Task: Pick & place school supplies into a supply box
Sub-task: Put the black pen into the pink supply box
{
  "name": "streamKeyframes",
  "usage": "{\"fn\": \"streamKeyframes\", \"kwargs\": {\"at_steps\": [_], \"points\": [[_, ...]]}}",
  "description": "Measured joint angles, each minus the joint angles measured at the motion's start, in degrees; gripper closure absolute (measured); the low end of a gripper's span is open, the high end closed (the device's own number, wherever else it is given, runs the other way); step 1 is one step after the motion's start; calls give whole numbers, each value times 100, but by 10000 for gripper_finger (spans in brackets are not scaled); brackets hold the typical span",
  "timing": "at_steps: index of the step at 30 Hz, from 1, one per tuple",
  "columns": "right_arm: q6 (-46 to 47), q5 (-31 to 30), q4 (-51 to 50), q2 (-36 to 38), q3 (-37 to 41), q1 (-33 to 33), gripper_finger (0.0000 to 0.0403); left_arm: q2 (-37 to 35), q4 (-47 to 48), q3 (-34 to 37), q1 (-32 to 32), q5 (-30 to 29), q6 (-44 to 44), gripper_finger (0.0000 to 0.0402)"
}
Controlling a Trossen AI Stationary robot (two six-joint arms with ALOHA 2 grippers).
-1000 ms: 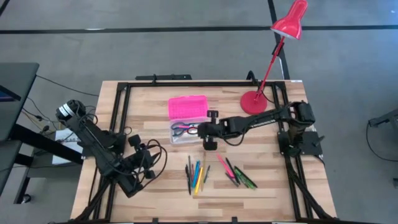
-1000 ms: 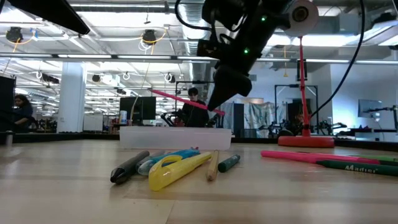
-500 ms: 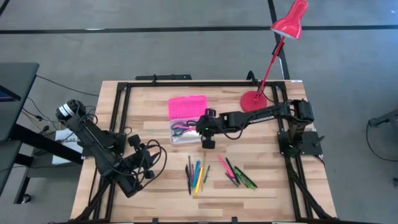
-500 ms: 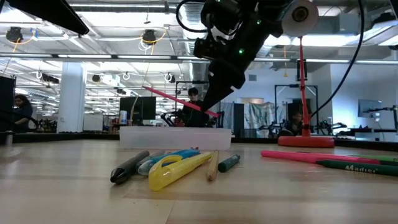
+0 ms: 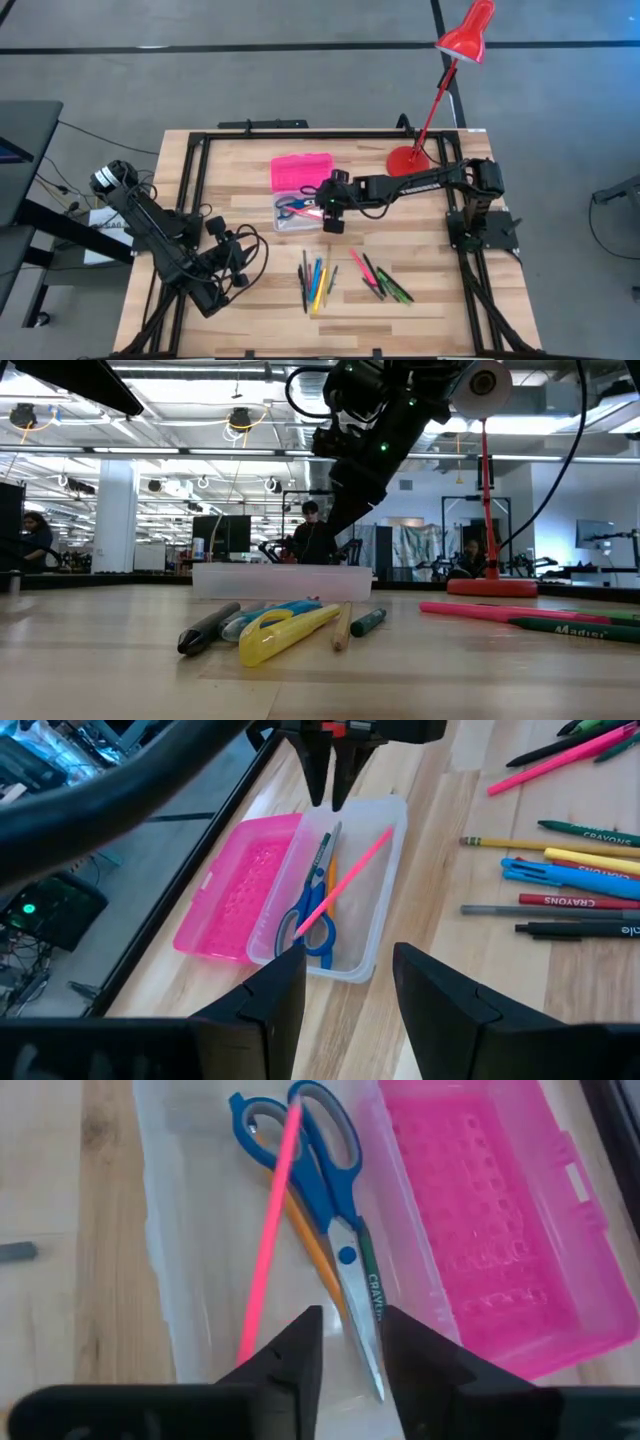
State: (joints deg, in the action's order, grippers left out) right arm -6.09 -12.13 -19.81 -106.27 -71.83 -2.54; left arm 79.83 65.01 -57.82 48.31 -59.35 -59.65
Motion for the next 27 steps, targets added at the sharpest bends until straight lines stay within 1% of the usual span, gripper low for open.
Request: {"fn": "streamKeyframes", "kwargs": {"at_steps": [2, 4, 6, 10, 13, 16, 19, 20, 23, 27], "points": [[-50, 3, 0, 0, 0, 18, 293, 0, -55, 0, 0, 4, 69, 253], [-162, 3, -29, 0, 0, 80, 288, -1, -271, 16, -7, 17, 332, 253], [-297, 2, -119, 12, 0, 168, 285, -2, -879, 149, -30, 45, 891, 253], [-444, 1, -279, 17, -2, 414, 285, 0, -2374, 525, -162, 491, 2261, 253], [-442, -81, -451, 23, -2, 591, 285, 0, -3625, 902, -370, 931, 3327, 253], [-244, -479, -780, 56, -2, 798, 286, 0, -4853, 1257, -615, 1458, 4241, 253], [84, -835, -1168, 225, -2, 1035, 286, 0, -5835, 1606, -918, 2183, 4890, 253], [187, -938, -1306, 315, 21, 1131, 286, 0, -6082, 1703, -1020, 2419, 5052, 253], [442, -1274, -1315, 738, 267, 1462, 286, 35, -6712, 1989, -1305, 3011, 5466, 253], [919, -1781, -1273, 1499, 714, 1963, 286, 345, -7055, 2052, -1577, 3503, 6033, 253]]}}
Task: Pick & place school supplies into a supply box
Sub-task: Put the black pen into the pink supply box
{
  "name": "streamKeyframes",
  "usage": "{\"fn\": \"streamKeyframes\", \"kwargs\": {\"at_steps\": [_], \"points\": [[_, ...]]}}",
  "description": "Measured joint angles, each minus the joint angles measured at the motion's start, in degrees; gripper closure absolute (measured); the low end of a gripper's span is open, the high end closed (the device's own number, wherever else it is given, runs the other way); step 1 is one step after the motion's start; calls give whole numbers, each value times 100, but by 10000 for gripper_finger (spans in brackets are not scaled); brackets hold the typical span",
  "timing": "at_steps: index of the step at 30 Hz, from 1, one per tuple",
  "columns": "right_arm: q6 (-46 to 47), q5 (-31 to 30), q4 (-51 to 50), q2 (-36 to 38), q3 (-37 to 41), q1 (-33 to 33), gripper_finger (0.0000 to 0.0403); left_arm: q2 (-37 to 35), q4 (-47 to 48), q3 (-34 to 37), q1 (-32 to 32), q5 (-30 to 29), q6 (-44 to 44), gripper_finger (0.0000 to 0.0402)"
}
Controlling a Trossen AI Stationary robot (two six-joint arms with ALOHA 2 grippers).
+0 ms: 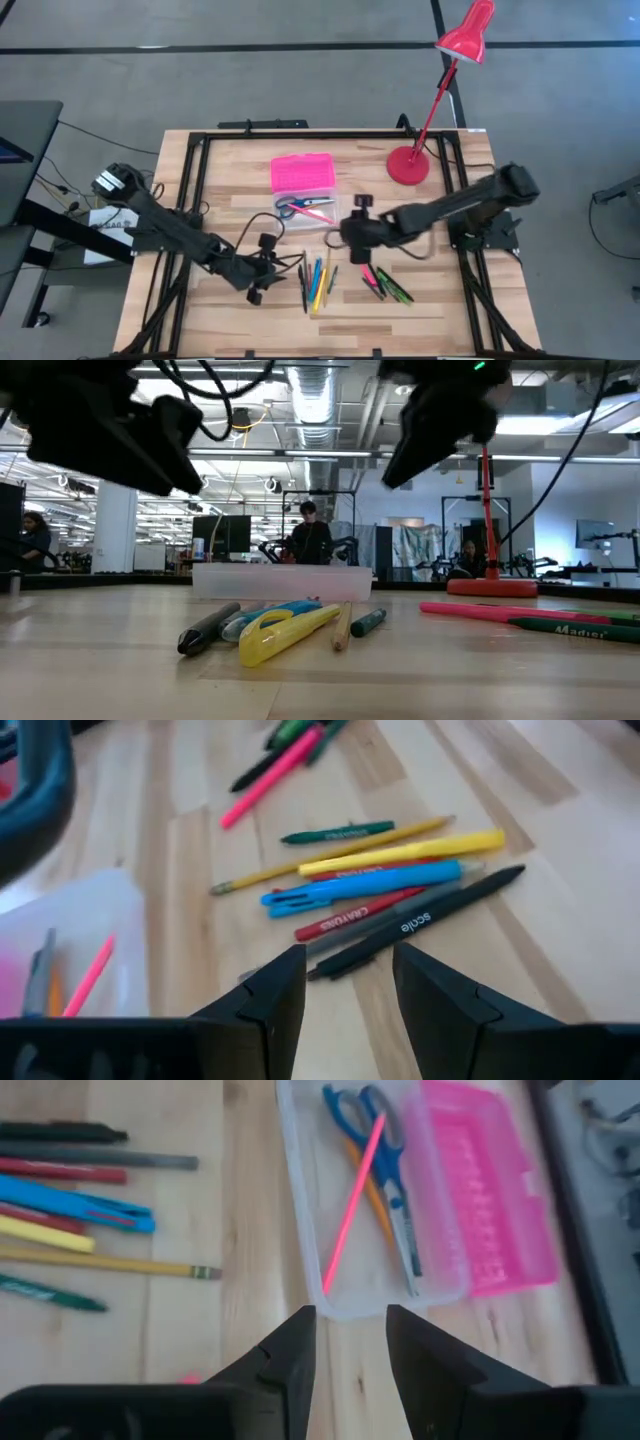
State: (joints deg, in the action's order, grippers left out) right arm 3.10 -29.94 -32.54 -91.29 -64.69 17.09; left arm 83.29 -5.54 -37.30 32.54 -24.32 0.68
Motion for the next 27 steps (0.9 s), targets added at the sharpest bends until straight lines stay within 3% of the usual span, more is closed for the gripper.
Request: {"fn": "streamKeyframes", "kwargs": {"at_steps": [5, 13, 20, 27], "points": [[732, -855, -19, 959, 676, 707, 286, 676, -576, -114, -326, 614, 735, 253], [1862, -1744, -23, 2091, 1724, 1740, 286, 1388, -551, -624, -666, 1220, 1173, 253], [2703, -2290, -41, 2321, 2269, 2350, 286, 1720, -355, -918, -850, 1700, 1289, 253], [3233, -2316, -6, 2293, 2552, 2573, 286, 1718, -186, -944, -1070, 2350, 1199, 253]]}}
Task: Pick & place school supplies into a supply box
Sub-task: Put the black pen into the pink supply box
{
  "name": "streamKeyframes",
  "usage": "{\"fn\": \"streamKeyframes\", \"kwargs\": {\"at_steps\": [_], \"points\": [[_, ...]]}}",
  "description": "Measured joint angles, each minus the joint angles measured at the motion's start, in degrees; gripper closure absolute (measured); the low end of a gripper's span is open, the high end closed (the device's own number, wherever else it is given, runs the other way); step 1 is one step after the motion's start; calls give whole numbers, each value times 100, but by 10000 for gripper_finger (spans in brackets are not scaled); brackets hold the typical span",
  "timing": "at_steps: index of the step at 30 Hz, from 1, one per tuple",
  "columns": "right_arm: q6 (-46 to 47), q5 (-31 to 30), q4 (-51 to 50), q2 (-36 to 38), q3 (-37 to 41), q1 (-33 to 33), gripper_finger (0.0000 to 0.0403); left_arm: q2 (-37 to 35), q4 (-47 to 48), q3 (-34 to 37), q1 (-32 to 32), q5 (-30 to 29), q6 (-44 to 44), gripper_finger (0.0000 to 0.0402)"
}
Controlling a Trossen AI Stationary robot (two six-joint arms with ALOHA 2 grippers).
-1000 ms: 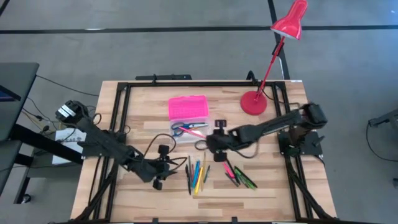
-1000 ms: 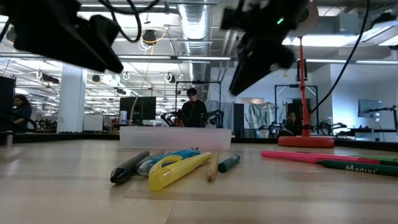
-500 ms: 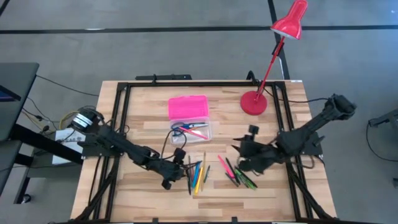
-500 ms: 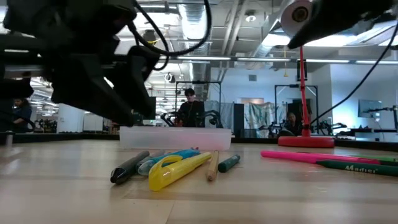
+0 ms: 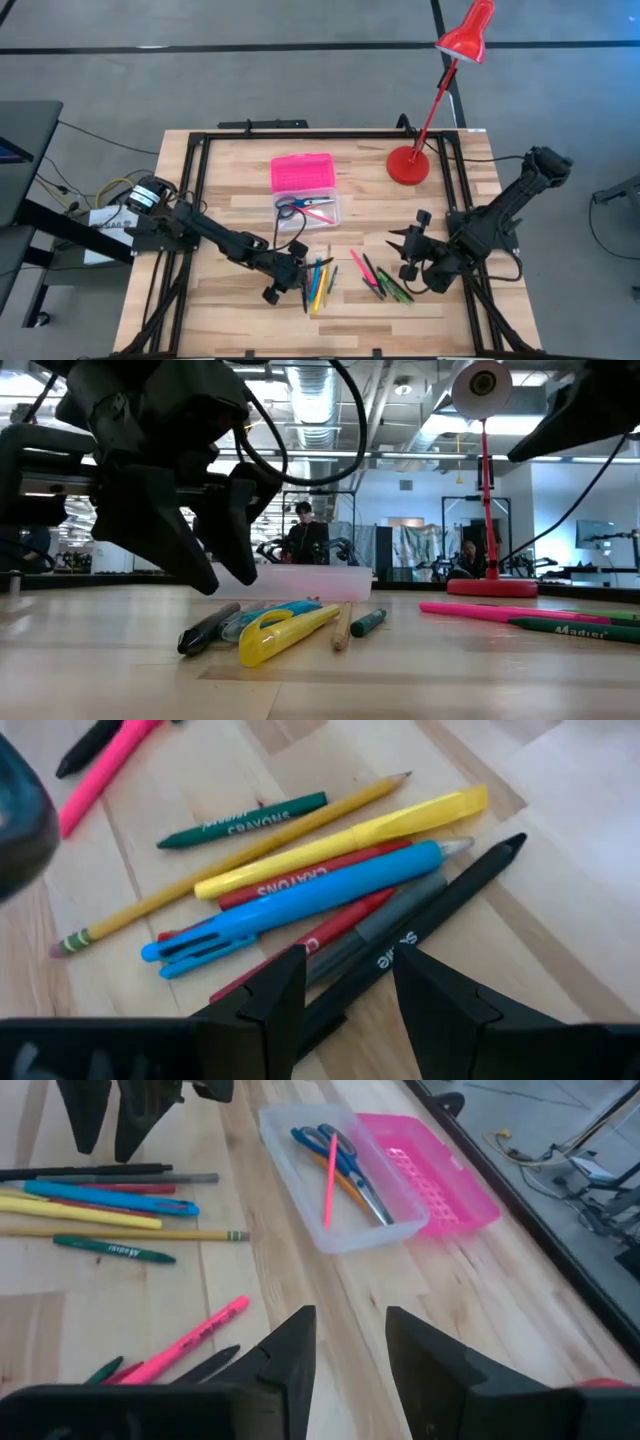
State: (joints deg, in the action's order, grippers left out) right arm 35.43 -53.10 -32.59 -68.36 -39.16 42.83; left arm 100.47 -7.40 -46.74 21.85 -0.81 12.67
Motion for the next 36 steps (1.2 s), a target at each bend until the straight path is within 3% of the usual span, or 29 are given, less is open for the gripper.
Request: {"fn": "streamKeyframes", "kwargs": {"at_steps": [7, 27, 36], "points": [[169, -109, 11, -31, 27, 22, 286, 0, 73, 0, -159, 343, 13, 253], [97, -121, 136, -31, 25, 18, 286, 369, 45, -15, -242, 395, 116, 253], [161, -115, 135, -31, 25, 18, 286, 365, 530, -37, -260, 466, -386, 253]]}}
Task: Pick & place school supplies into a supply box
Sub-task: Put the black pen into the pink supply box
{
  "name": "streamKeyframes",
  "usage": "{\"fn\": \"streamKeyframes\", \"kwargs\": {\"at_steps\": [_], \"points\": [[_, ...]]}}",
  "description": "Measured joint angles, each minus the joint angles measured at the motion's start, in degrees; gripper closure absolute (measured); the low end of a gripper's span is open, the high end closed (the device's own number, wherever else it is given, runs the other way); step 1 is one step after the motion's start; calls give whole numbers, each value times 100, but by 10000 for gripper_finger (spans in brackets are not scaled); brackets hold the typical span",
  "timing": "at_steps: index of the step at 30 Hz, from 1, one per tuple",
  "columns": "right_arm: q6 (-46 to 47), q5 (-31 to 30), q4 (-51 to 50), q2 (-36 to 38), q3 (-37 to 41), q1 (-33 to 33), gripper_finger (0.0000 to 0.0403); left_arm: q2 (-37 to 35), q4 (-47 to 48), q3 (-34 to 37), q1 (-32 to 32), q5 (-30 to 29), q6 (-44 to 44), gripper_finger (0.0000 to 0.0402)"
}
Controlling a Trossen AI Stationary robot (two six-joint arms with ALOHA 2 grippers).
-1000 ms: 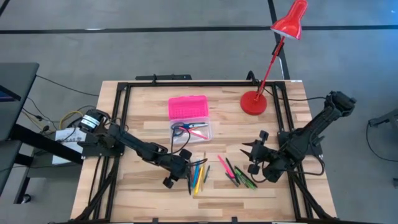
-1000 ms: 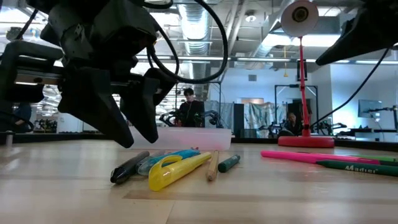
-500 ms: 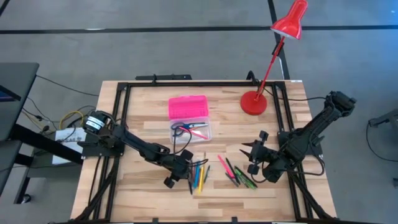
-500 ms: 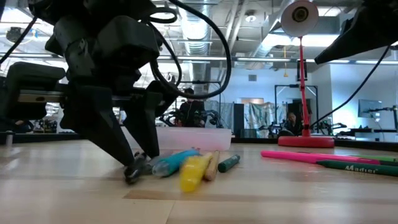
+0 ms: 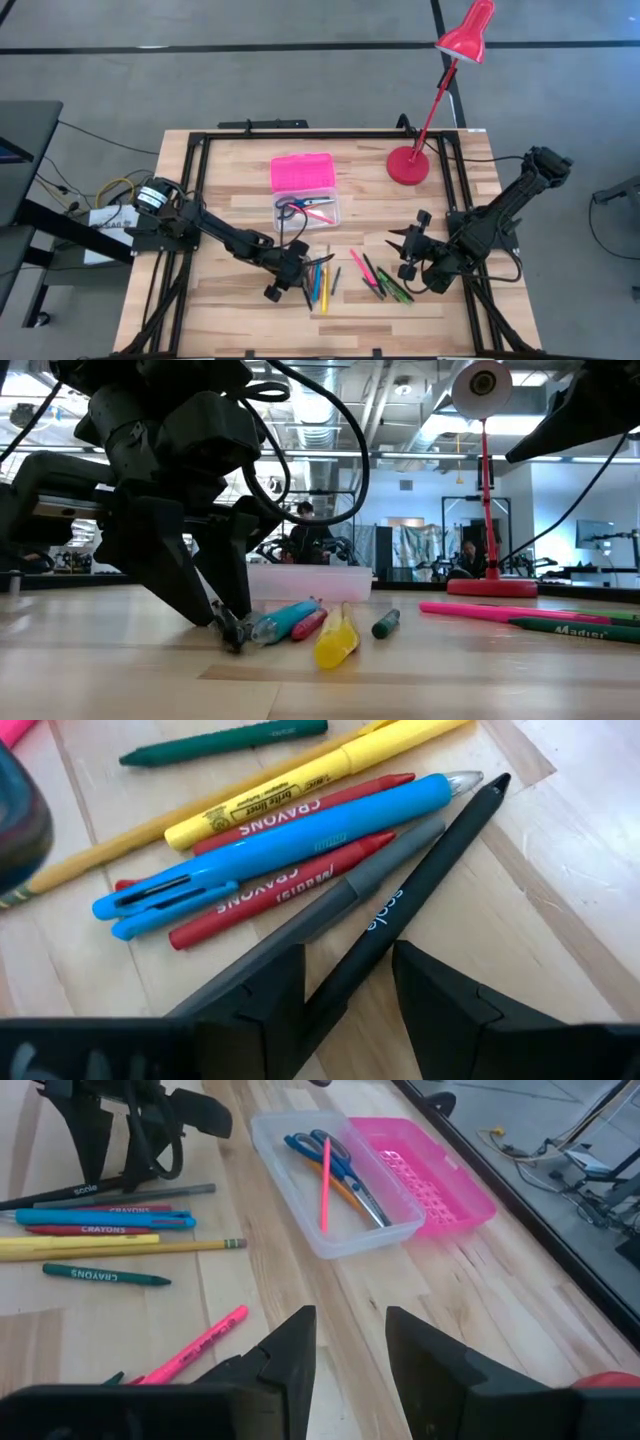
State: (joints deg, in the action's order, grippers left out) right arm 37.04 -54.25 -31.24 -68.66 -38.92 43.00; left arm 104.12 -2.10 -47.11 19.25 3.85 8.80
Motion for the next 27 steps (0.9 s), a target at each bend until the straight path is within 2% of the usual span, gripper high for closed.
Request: {"fn": "streamKeyframes", "kwargs": {"at_steps": [3, 14, 27], "points": [[0, -3, -1, 0, 0, 0, 286, 4, 30, 2, 0, 20, -53, 260], [2, 12, 0, 0, 0, 0, 286, 9, 239, 15, -2, 256, -294, 323], [4, 10, 0, 0, 0, 0, 286, -21, 683, -17, -2, 401, -780, 354]]}}
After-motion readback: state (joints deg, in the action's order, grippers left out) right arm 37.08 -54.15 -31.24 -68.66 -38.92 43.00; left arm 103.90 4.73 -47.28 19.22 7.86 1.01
